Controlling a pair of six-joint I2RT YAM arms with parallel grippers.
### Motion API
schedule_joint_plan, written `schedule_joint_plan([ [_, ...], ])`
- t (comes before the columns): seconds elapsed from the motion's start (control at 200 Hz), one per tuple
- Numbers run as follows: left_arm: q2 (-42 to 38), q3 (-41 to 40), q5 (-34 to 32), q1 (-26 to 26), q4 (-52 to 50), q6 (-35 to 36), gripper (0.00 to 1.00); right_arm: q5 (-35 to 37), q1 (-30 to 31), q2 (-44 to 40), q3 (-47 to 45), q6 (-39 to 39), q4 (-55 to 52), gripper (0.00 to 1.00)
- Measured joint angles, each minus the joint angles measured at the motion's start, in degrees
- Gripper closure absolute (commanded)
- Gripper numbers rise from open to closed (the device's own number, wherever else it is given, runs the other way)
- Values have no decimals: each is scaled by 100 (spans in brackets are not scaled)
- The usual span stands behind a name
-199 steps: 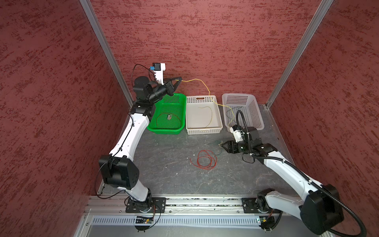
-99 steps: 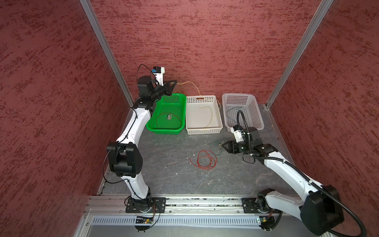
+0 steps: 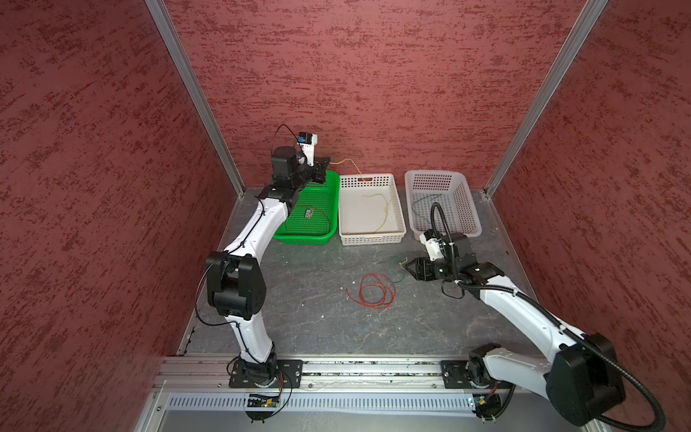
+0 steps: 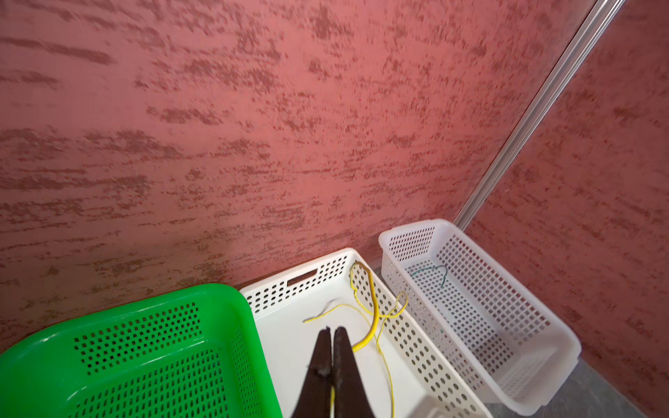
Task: Untangle and sort cables by color
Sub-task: Place the cable into the container.
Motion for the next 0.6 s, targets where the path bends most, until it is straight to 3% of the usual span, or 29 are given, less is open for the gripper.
schedule_joint_plan([
  [0.331,9,-852,-1587,-1292,92,1145,100,7,0,59,-17,17,42,34],
  [0.601,-267,-1932,-2647,-1991,199,1515,100,20,0,68,-131,20,129,35],
])
